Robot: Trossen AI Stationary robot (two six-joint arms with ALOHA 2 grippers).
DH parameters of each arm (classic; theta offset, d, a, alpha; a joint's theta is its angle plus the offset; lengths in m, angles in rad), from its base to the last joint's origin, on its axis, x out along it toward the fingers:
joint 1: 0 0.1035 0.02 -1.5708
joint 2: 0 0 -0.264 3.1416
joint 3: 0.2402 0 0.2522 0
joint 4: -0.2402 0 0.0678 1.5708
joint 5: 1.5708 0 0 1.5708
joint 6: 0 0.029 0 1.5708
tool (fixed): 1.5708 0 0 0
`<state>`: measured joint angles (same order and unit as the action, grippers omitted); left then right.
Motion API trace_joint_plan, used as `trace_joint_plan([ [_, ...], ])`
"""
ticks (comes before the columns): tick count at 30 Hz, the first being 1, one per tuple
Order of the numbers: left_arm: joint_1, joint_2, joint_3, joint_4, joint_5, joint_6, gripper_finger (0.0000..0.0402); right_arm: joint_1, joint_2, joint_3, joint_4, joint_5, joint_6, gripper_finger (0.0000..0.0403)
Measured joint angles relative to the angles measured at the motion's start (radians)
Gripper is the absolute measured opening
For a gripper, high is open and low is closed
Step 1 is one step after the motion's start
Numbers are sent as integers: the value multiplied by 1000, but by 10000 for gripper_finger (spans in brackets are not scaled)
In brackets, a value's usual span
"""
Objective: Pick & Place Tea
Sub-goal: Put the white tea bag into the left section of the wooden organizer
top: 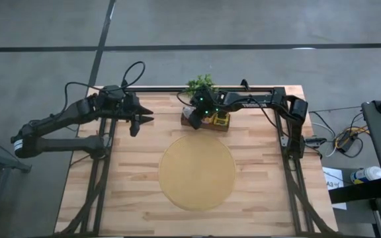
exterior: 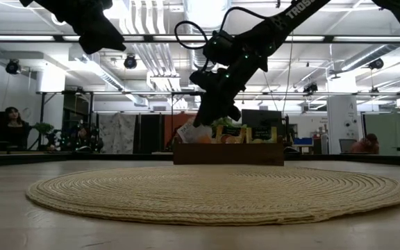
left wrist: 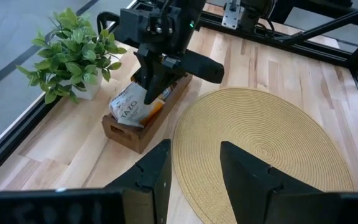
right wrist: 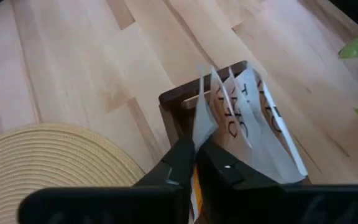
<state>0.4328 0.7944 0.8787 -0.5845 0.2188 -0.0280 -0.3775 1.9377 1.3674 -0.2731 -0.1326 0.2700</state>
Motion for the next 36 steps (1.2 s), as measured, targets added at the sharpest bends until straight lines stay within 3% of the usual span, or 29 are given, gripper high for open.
trace_joint_plan([
  [5,0,0,0,6,0,-1,131,0,0,0,0,3,-1,9],
  [26,0,-34,0,9,0,-37,131,2,-39,-10,59,39,11,8],
  [36,0,-61,0,8,0,-56,131,5,-43,-95,231,58,59,8],
])
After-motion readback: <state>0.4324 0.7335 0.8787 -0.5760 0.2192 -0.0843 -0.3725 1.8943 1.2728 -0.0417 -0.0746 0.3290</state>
